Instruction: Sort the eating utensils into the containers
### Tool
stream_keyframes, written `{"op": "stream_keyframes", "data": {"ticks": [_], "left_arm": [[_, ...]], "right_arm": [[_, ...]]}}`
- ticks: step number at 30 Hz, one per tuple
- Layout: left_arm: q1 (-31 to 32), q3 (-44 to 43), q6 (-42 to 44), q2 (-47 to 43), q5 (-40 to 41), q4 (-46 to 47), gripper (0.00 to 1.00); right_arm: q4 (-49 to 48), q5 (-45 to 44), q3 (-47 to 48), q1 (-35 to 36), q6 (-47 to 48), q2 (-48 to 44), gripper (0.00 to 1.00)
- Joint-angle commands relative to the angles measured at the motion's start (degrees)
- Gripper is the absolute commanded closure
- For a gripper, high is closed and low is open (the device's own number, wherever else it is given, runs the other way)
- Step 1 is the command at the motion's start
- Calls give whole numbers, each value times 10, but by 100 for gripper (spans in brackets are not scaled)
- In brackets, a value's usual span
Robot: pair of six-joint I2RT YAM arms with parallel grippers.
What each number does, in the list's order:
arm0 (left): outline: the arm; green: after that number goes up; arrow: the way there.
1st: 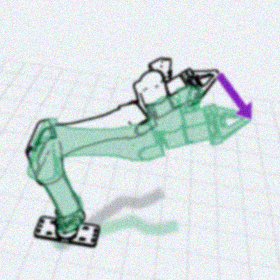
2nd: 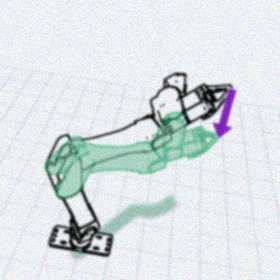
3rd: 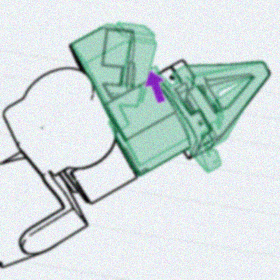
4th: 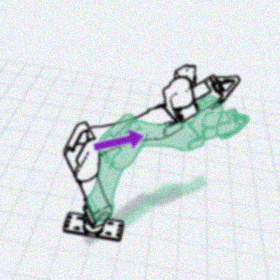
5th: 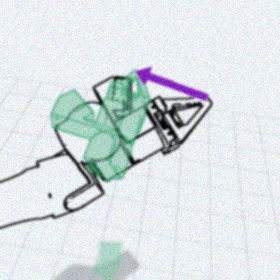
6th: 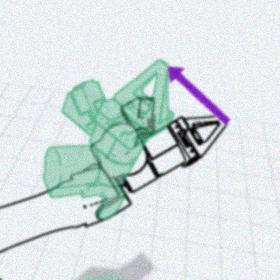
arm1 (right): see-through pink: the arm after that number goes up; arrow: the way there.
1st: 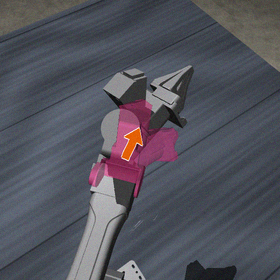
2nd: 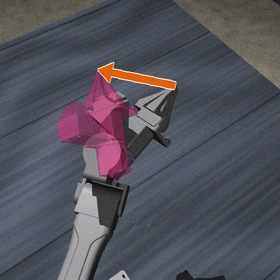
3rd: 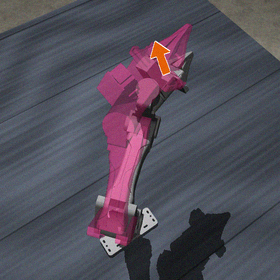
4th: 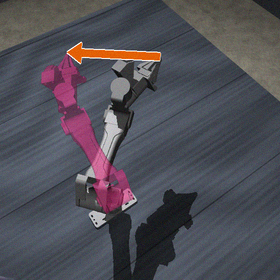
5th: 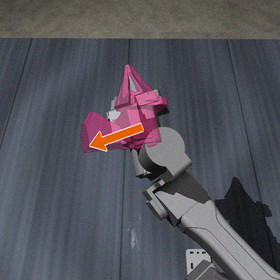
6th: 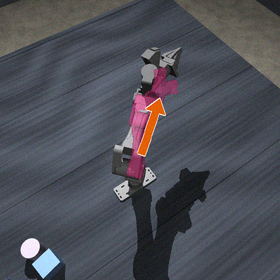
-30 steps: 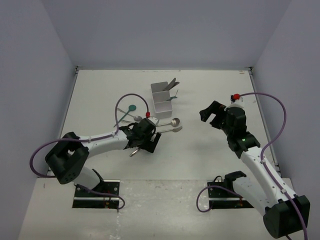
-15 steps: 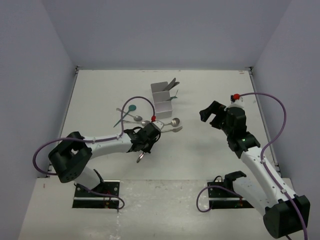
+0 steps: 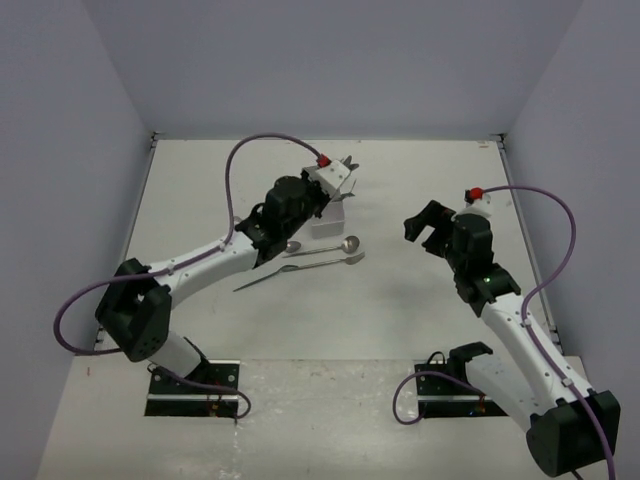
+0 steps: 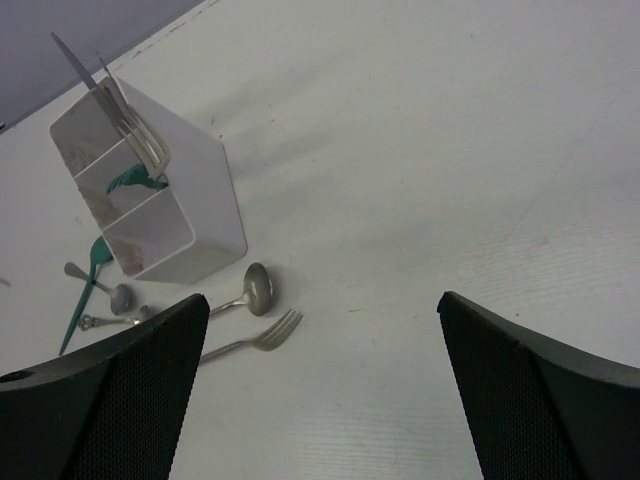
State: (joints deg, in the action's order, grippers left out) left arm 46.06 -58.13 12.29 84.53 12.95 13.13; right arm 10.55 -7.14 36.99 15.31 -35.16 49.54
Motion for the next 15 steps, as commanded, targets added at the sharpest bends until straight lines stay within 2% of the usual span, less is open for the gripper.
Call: {"op": "stream_keyframes", "data": {"ticks": [1, 3, 6, 15], "left_arm": [[-78, -78, 71, 77, -110, 117, 100], [-89, -138, 87, 117, -127, 106, 100], [-91, -179, 94, 174, -152, 112, 100], [-106, -146, 53, 215, -231, 171, 100]], "right_arm": [[-25, -26, 7, -3, -2, 12, 1], [-24, -31, 15, -4, -4, 27, 1], [-24, -38, 28, -4, -6, 42, 1], [-24, -41, 45, -5, -2, 67, 1]]}}
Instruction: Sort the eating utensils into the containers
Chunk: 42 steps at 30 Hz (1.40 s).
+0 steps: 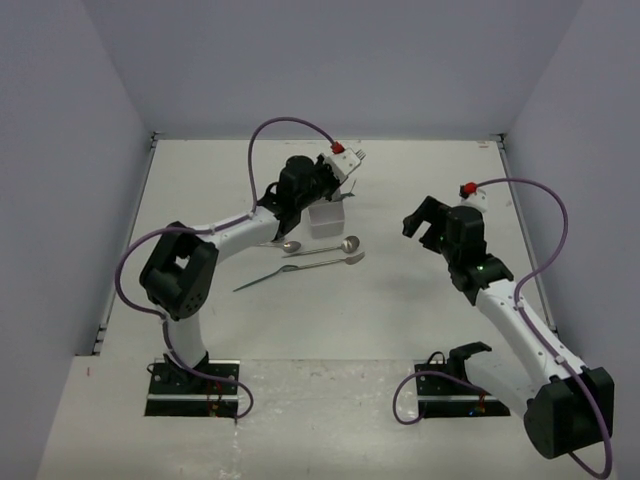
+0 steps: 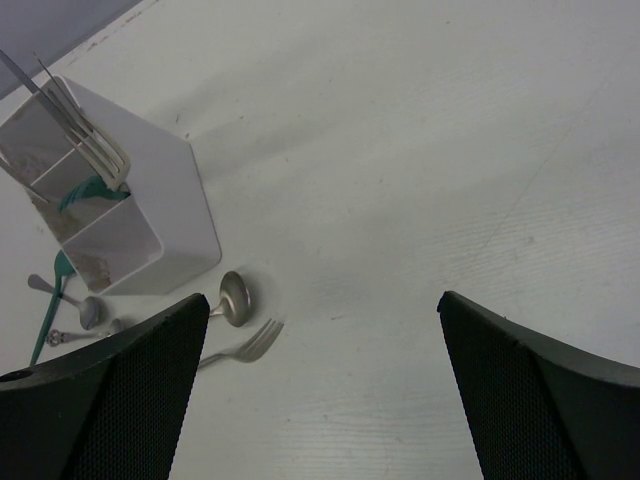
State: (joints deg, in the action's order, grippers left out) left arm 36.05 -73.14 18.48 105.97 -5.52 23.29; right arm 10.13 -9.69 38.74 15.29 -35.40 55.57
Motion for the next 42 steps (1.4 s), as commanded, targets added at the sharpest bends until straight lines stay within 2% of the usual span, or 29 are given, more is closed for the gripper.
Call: {"op": "stream_keyframes", "data": {"ticks": [1, 7, 10, 11, 13, 15, 17, 19, 20, 21, 22, 27, 30, 34, 35, 37, 42], "left_arm": [[-5, 4, -12, 3, -47, 71, 100], [-11, 17, -30, 34, -5, 89, 100], [-13, 20, -37, 28, -25, 76, 100], [-13, 33, -40, 25, -31, 77, 92], [-13, 43, -46, 12, -19, 82, 48], [-13, 45, -49, -6, -12, 66, 47], [-12, 52, -54, -28, -15, 50, 32], [-12, 69, -56, -72, -25, 41, 25], [-12, 70, -54, -102, -33, 26, 15], [-12, 68, -52, -117, -45, 3, 0], [-12, 65, -48, -131, -49, -46, 0], [-12, 109, -61, -241, -29, -144, 0], [-12, 150, -108, -292, 8, -196, 0], [-12, 184, -185, -318, 83, -348, 0], [-12, 185, -245, -318, 129, -376, 0], [-12, 200, -275, -317, 135, -438, 0], [0, 240, -353, -291, 123, -485, 0]], "right_arm": [[-20, -15, 28, -4, 1, 12, 1], [-20, 1, 35, -4, 1, 23, 1], [-20, 2, 34, -4, 3, 17, 1], [-20, 1, 34, -4, 6, 16, 1], [-19, 4, 35, -4, 9, 12, 1], [-18, 5, 34, -4, 9, 7, 1], [-18, 12, 34, -4, 9, 4, 1], [-18, 18, 33, -4, 9, -2, 1], [-18, 24, 33, -4, 9, -7, 1], [-17, 26, 32, -4, 9, -7, 1], [-17, 27, 32, -4, 9, -14, 1], [-20, 37, 20, -4, 9, -35, 1], [-20, 49, 15, -4, 8, -42, 1], [-23, 65, 6, -3, 2, -43, 1], [-24, 73, 6, -4, 1, -43, 1], [-26, 84, 7, -3, -1, -40, 1], [-29, 111, 6, -4, -7, -37, 1]]}}
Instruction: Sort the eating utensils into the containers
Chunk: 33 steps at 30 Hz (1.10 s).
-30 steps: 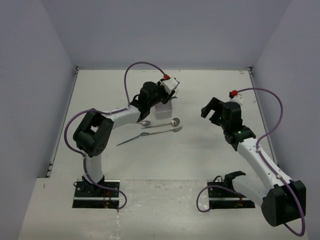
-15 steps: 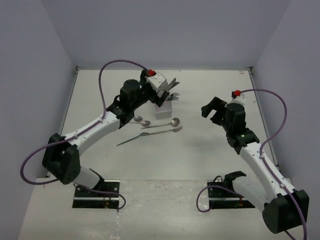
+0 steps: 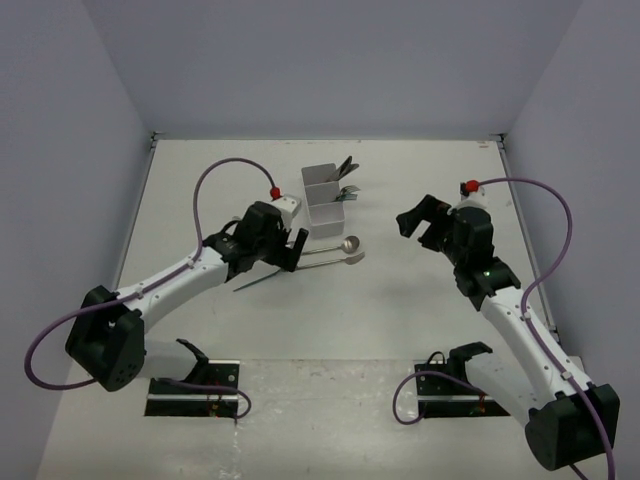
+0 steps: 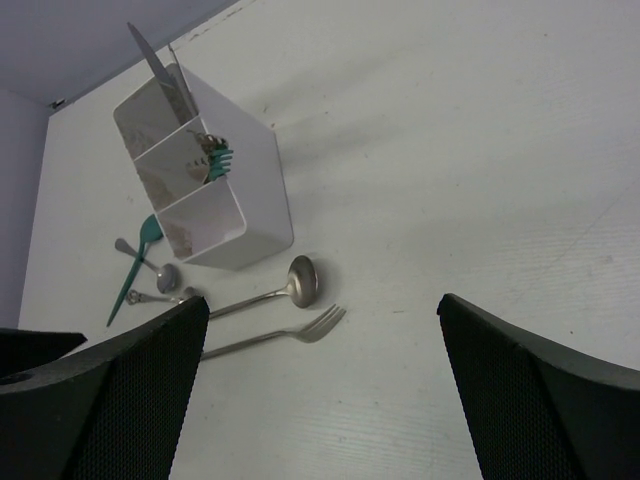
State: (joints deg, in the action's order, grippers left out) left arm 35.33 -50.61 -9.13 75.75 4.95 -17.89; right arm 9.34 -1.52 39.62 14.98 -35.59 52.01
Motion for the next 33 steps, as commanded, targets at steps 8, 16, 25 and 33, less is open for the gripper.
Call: {"op": "stream_keyframes", "data": {"ticks": [8, 16, 25, 33], "left_arm": [[11, 68, -108, 58, 58, -34, 0], [11, 73, -55, 99, 56, 15, 4], [12, 53, -42, 153, 73, 3, 54], [15, 37, -42, 167, 85, -18, 92]], "right_arm": [[-28, 38, -8, -1, -8, -5, 1], [-23, 38, -4, -1, -9, -1, 1], [-23, 39, -2, -2, -10, 6, 1], [-28, 44, -2, -1, -12, 4, 1]]}}
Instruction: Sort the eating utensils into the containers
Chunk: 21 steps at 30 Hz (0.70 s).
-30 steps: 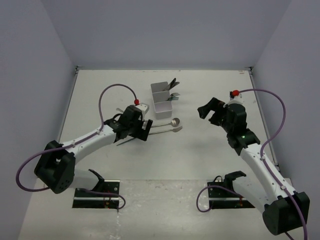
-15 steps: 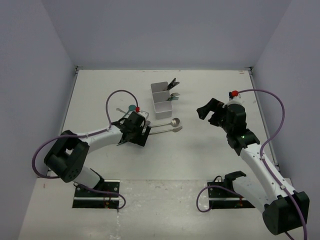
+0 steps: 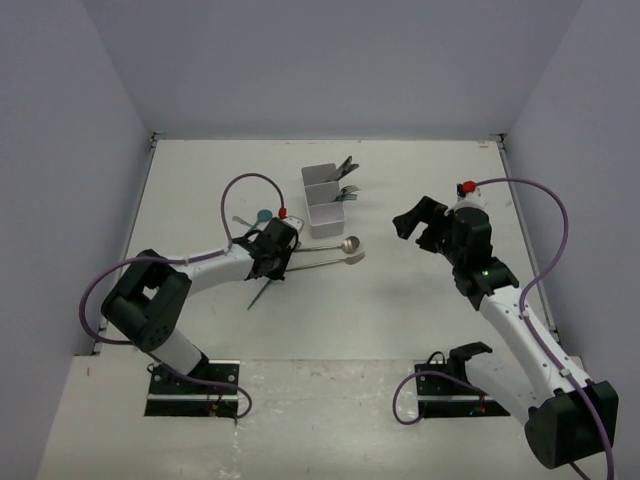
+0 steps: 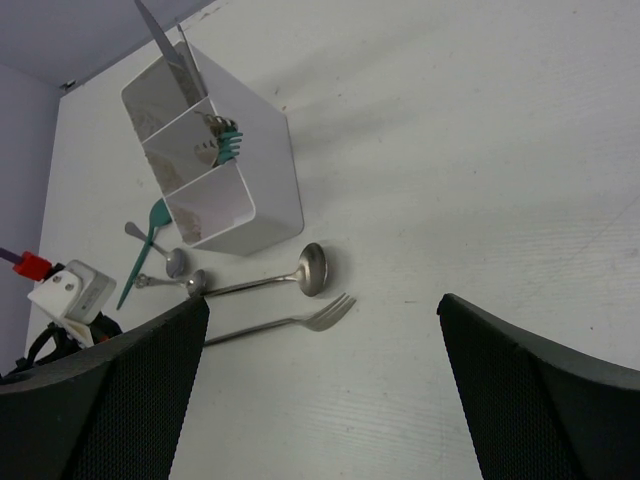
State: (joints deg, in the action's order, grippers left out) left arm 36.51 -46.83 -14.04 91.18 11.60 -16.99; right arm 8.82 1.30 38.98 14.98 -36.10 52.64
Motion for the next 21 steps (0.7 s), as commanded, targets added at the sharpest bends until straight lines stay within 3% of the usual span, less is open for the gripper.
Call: {"op": "stream_keyframes", "data": {"ticks": [1, 2, 8, 12, 15, 17, 21], "left_arm": [[4, -1, 6, 5, 22, -28, 96], [6, -2, 4, 1, 25, -32, 100], [36, -33, -5, -66, 76, -77, 100], [48, -68, 51, -136, 106, -43, 100], [48, -70, 129, -171, 102, 74, 100], [48, -49, 202, -179, 73, 240, 100], [47, -36, 291, -142, -21, 456, 100]], "right_arm": [[-23, 17, 4, -1, -7, -3, 1], [-24, 17, 4, -1, -7, -2, 1], [-27, 12, 7, -1, -6, -1, 1], [-28, 0, 7, -1, -3, -3, 1], [-28, -12, 5, -1, 1, -6, 1], [-28, -27, 5, -1, 5, -5, 1], [-28, -47, 4, -5, 5, 0, 1]]}}
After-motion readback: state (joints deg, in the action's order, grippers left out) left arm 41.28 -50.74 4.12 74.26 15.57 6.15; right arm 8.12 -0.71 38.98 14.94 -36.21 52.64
